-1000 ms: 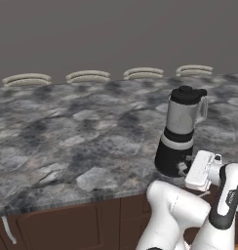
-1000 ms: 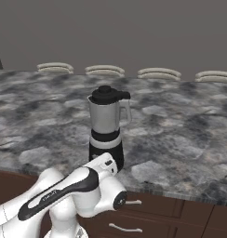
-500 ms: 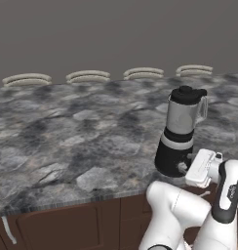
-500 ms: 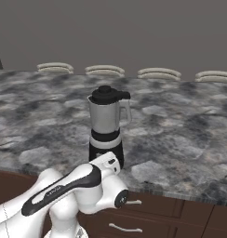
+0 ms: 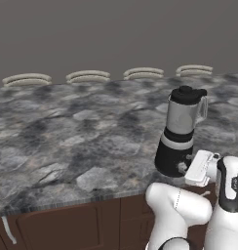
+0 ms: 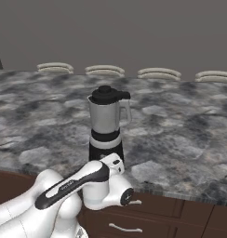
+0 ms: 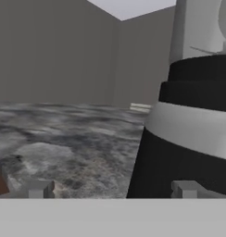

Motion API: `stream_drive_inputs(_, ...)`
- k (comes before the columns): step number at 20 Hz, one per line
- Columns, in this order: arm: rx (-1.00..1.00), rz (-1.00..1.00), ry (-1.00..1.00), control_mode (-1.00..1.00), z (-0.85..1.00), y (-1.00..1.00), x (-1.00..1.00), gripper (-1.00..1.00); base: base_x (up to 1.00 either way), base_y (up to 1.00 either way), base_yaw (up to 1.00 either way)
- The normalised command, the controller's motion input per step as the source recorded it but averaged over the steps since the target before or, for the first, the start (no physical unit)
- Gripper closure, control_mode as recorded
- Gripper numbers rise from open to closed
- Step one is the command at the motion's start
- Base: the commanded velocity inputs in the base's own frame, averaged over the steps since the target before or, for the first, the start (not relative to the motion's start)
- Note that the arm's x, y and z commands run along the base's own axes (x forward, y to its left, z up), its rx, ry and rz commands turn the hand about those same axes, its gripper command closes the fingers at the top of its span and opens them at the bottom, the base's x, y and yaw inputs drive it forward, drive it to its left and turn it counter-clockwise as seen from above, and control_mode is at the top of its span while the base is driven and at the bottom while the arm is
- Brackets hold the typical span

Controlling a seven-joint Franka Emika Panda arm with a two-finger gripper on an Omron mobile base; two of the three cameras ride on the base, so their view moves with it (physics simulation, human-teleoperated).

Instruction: Open the blender lid, put the mango in the blender, close the lid, and start the blender.

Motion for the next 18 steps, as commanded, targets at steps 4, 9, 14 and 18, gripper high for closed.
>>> stream_drive_inputs(4,0.00,0.00,0.01,-1.00,-0.23,0.01,0.26,-1.00,0.00,0.00,0.00)
stream_drive_inputs(9,0.00,0.00,0.00,-1.00,-0.23,0.08,0.14,-1.00,0.00,0.00,0.00)
stream_drive_inputs(14,0.00,0.00,0.00,-1.00,-0.23,0.15,0.00,-1.00,0.00,0.00,0.00)
stream_drive_inputs(18,0.00,0.00,-0.03,-1.00,-0.04,0.18,-0.08,-1.00,0.00,0.00,0.00)
